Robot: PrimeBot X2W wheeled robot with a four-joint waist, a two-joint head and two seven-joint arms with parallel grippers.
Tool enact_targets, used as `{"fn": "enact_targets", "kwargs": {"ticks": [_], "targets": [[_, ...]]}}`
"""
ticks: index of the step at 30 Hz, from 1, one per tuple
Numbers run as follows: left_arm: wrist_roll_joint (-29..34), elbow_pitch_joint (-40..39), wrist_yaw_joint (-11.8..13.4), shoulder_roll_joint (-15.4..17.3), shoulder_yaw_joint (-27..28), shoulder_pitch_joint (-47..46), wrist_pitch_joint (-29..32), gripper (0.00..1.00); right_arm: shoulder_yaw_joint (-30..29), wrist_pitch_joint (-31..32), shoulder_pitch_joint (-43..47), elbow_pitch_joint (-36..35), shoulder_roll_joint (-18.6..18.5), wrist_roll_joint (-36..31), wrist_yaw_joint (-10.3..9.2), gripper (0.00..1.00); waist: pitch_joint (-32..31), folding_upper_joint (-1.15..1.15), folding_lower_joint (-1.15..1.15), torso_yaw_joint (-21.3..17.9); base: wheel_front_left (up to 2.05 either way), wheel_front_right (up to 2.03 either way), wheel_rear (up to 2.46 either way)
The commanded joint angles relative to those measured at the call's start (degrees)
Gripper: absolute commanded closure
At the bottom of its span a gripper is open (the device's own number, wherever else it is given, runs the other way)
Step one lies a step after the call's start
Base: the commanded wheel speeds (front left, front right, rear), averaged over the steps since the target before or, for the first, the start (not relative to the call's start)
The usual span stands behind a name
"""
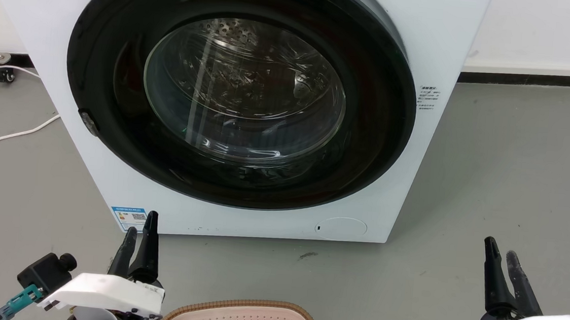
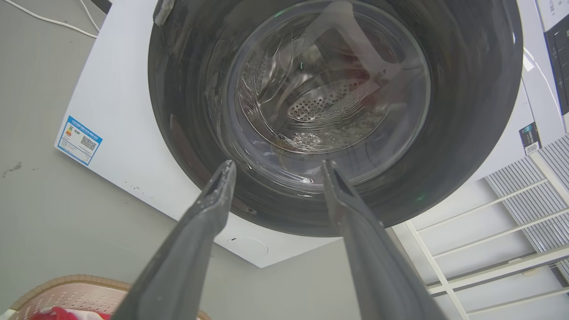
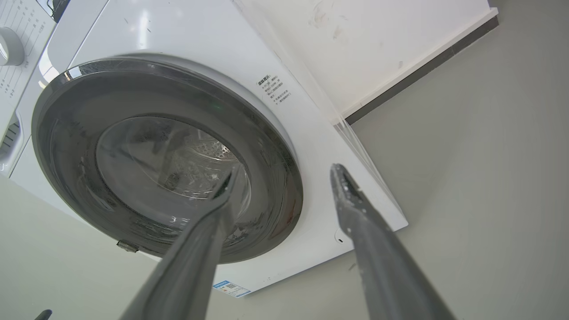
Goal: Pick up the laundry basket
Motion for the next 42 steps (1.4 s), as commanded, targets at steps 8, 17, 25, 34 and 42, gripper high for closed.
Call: {"fn": "enact_targets", "kwargs": {"ticks": [8,17,25,34,42], "targets": [[8.26,-1.49,0.39,0.27,-0.91,0.43,-2.03,0.00,-0.06,-2.06,1.14,-1.94,-0.22,-8.92,0.00,0.00,-0.01,0.00,0.00,-0.07,0.00,0.00,0.00],[14.31,-1.78,0.71,0.29,-1.64,0.87,-3.40,0.00,-0.21,-3.47,2.19,-2.85,-0.23,-14.30,0.00,0.00,0.03,0.00,0.00,-0.14,0.00,0.00,0.00],[19.79,-2.22,1.17,0.30,-2.22,1.35,-4.70,0.00,-0.25,-4.78,3.21,-3.90,-0.25,-19.29,0.00,0.00,0.03,0.00,0.00,-0.18,0.00,0.00,0.00],[26.00,-2.74,1.60,0.32,-3.00,1.90,-6.09,0.00,0.01,-6.14,4.21,-5.13,-0.25,-24.97,0.00,0.00,-0.02,0.00,0.00,-0.26,0.00,0.00,0.00],[30.71,-3.17,1.93,0.34,-3.83,2.34,-7.19,0.00,0.13,-7.24,5.01,-6.07,-0.26,-29.63,0.00,0.00,-0.12,0.00,-0.01,-0.25,0.00,0.00,0.00]]}}
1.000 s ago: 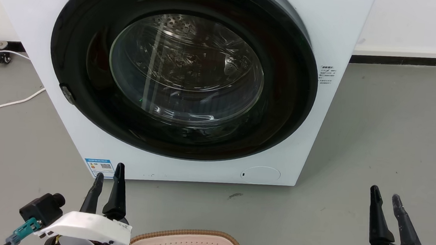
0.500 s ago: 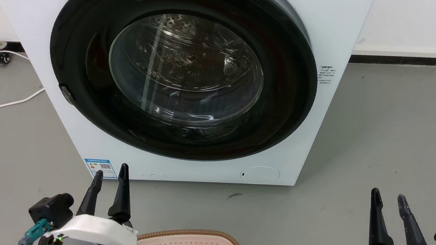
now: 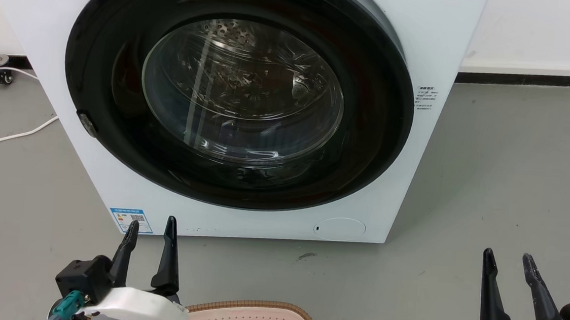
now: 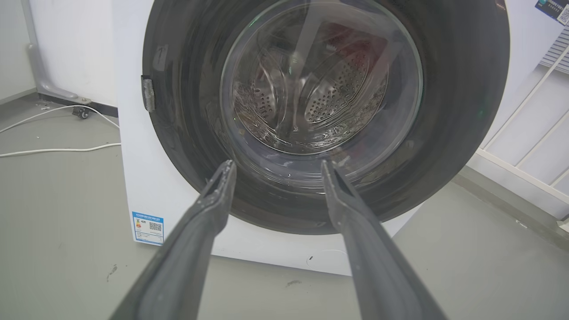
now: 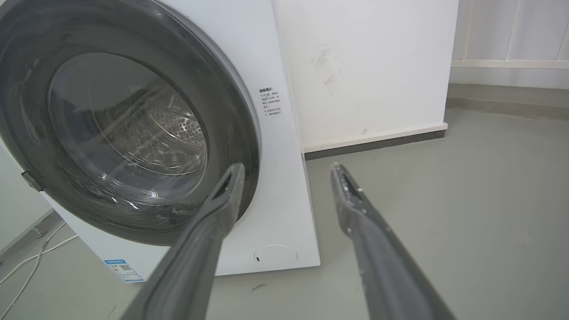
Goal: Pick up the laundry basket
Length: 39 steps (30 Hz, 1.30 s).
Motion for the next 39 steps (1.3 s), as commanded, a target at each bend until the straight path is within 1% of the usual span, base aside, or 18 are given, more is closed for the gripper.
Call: {"fn": "enact_targets", "kwargs": {"ticks": [1,10,39], "targets": [[1.45,-0.67,0.11,0.18,-0.19,0.12,-0.52,0.00,0.10,-0.58,0.40,-0.96,-0.25,-1.57,0.00,0.00,-0.01,0.00,0.00,0.00,0.00,0.00,0.00],[5.95,-0.72,0.08,0.20,-0.48,0.72,-1.73,0.00,0.14,-1.72,1.40,-1.98,-0.26,-5.25,0.00,0.00,-0.11,0.00,0.00,-0.14,0.00,0.00,0.00],[18.38,-0.50,1.85,0.22,-1.77,2.40,-4.92,0.00,0.54,-4.94,3.97,-4.82,-0.26,-18.02,-0.01,0.00,-0.90,0.00,-0.01,0.49,0.00,0.00,0.00]]}}
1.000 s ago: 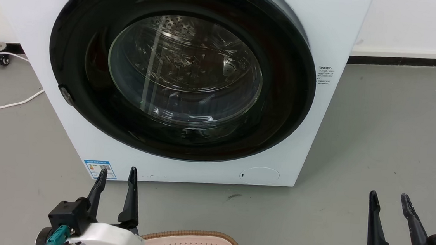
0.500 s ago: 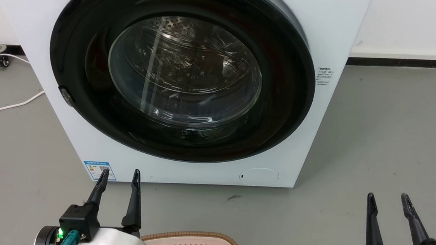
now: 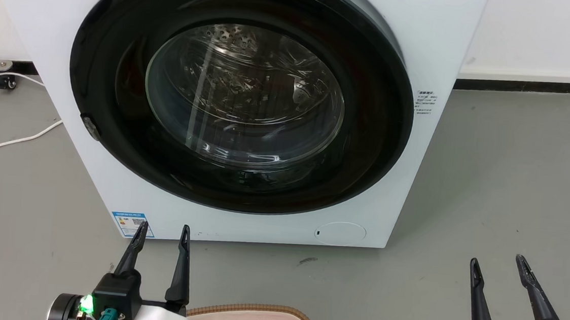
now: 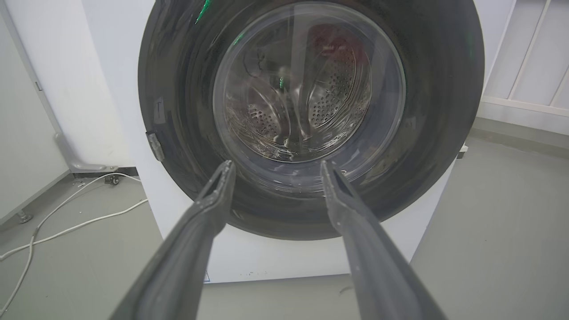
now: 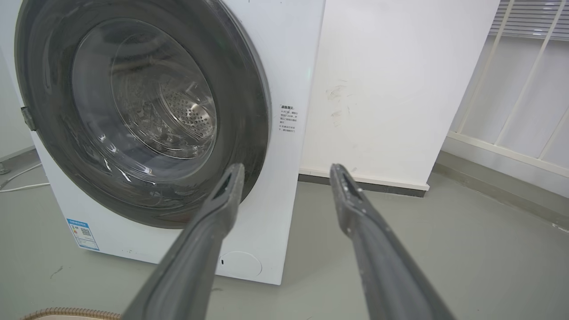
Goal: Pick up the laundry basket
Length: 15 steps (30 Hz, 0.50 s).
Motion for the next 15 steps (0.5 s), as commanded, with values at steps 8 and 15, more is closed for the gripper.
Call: {"fn": "enact_targets", "kwargs": {"ticks": [8,15], "targets": [[2.23,1.07,0.65,0.16,0.73,1.03,-0.69,0.00,1.71,-0.61,0.68,0.75,-0.19,0.20,-0.03,0.00,0.39,0.00,0.00,0.41,0.00,0.00,0.00],[2.17,4.08,0.17,0.19,2.35,0.82,-0.64,0.00,7.06,-0.61,-0.95,4.02,-0.18,2.38,-0.04,0.00,2.20,0.00,0.00,1.04,0.00,0.00,0.00]]}}
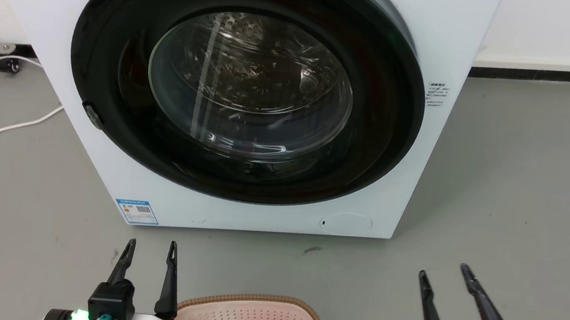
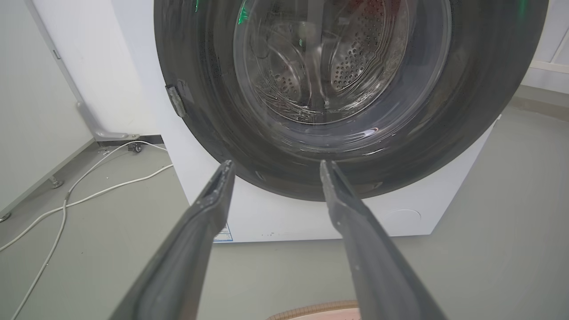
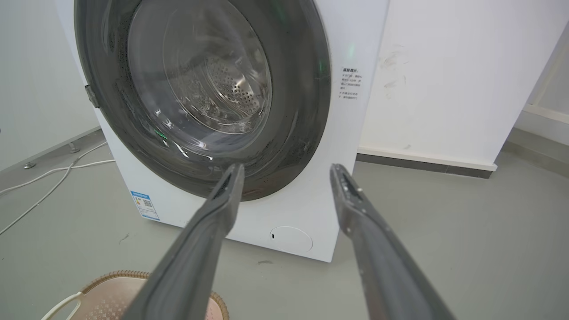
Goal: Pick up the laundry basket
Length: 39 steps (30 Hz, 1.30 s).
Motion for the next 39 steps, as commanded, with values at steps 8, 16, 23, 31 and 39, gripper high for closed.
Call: {"fn": "enact_targets", "kwargs": {"ticks": [8,16,23,31,39], "targets": [[-0.38,5.00,-1.05,0.59,2.56,-2.61,-0.16,0.00,5.88,-0.13,-5.81,6.45,-0.08,0.99,-0.04,0.00,6.33,0.00,0.00,1.38,0.00,0.00,0.00],[-0.94,13.27,-3.00,1.16,4.70,-8.16,-0.16,0.00,11.14,-0.13,-13.98,16.45,-0.22,0.69,-0.04,0.00,14.52,0.00,0.00,2.80,0.00,0.00,0.00],[-1.48,21.48,-4.32,2.07,6.81,-13.17,-0.16,0.00,17.24,-0.14,-22.24,27.50,-2.08,2.46,-0.04,0.00,20.61,0.00,0.00,2.55,0.00,0.00,0.00],[-1.47,29.48,-5.40,3.49,8.10,-16.27,-0.16,0.00,23.93,-0.14,-30.29,40.63,-1.36,6.28,-0.04,0.00,25.58,0.00,0.00,0.57,0.00,0.00,0.00],[-1.45,36.34,-6.11,4.67,8.29,-19.09,-0.16,0.00,29.53,-0.13,-36.37,52.62,-0.51,10.82,-0.04,0.00,30.00,0.00,0.00,-0.95,0.00,0.00,0.00]]}}
